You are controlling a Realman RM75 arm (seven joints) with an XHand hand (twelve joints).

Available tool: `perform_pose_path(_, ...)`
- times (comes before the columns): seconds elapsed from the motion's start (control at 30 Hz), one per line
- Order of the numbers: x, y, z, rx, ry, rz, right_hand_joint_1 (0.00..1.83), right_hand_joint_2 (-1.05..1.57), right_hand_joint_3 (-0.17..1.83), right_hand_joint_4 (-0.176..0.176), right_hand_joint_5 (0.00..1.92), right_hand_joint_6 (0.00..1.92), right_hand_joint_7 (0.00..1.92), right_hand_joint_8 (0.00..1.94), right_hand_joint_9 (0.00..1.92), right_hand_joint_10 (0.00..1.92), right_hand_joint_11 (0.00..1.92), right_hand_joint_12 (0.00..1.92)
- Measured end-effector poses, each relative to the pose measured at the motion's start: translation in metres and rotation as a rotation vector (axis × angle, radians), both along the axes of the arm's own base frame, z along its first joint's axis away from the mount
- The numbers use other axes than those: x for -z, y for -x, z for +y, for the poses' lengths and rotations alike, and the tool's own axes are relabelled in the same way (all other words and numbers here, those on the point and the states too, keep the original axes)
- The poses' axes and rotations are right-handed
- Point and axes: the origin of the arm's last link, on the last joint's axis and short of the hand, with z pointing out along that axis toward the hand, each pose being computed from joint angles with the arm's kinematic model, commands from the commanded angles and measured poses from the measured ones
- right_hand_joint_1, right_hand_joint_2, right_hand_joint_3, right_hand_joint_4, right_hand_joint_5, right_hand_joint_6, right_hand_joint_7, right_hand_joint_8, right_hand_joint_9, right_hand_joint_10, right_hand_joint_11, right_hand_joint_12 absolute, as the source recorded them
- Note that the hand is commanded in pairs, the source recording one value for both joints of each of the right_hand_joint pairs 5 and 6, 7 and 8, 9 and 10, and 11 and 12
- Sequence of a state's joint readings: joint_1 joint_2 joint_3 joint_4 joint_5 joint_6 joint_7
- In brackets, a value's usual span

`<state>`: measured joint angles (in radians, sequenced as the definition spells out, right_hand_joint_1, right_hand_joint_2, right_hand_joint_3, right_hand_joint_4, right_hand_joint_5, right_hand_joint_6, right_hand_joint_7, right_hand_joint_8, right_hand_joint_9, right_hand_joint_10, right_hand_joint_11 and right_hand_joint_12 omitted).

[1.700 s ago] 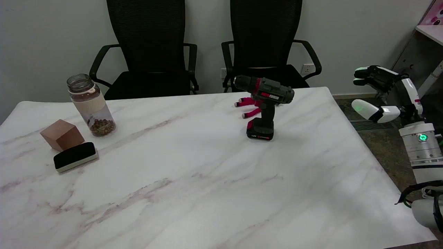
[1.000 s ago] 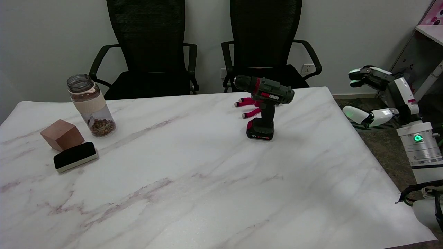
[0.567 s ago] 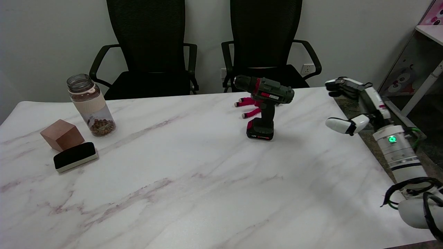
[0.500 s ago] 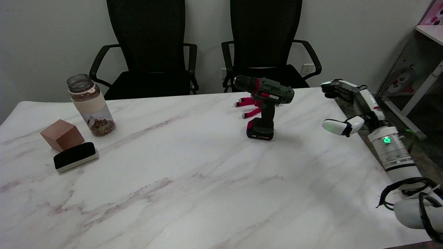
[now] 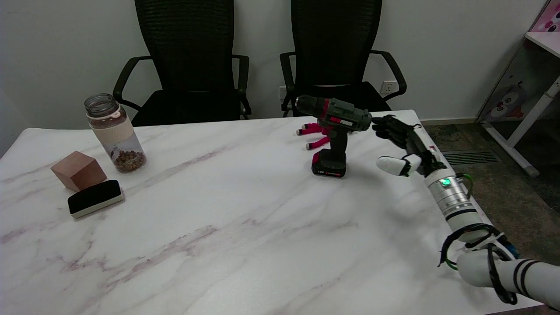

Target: Pick up the power screwdriver.

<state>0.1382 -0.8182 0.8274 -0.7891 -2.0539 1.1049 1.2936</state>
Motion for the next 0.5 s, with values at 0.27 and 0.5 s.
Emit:
perform_pose_path(0.27,0.026,0.016,-0.022,0.047,-0.043,-0.110,0.88,-0.40,0.96,0.176,0.48,0.48,0.48,0.48,0.31,0.31,0.31,0.31)
perform_pose_path(0.5,0.045,0.025,-0.036,0.075,-0.074,-0.196,0.88,-0.41,0.95,0.176,0.46,0.46,0.46,0.46,0.32,0.32,0.32,0.32)
